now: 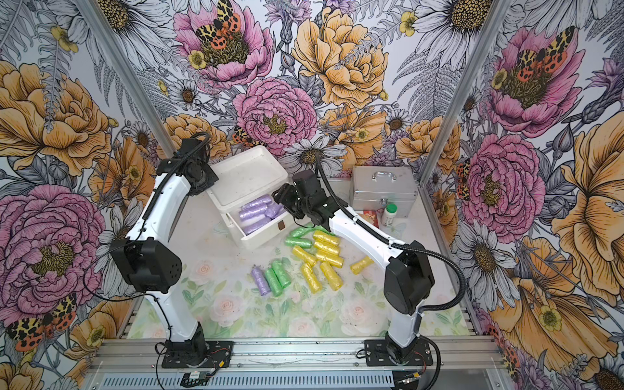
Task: Sort the rolls of trash bags by color and place them into the drawer
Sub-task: Place the roll of trash bags in the drawer, then pick up the roll of trash bags from the center of the board.
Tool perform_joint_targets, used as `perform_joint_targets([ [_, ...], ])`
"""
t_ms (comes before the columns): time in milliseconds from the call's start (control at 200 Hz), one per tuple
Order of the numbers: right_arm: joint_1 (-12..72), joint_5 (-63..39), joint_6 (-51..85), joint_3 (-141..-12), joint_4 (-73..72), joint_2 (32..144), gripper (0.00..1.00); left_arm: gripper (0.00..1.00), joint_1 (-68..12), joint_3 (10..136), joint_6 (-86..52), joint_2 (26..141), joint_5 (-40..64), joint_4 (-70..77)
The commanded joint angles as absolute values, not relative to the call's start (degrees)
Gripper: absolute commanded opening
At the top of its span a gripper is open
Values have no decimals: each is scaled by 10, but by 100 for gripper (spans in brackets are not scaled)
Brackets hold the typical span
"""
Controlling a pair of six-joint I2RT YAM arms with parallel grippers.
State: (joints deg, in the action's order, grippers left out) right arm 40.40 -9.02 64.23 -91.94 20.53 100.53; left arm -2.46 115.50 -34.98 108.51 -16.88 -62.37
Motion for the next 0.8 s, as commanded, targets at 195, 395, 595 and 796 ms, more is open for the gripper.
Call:
perform_joint_targets([
  [195, 548, -33, 324, -760, 218, 897, 66, 0, -35, 1152, -423, 1112, -32, -660],
  [395, 630, 19, 248, -700, 232, 934, 65, 0, -36, 1148, -423, 1112, -33, -660],
  [595, 683, 77, 227, -721, 249, 988, 65, 0, -37, 1148, -421, 1110, -31, -661],
  [796, 703, 85, 196, -768, 274, 1063, 64, 0, -35, 1143, -419, 1107, -30, -661],
])
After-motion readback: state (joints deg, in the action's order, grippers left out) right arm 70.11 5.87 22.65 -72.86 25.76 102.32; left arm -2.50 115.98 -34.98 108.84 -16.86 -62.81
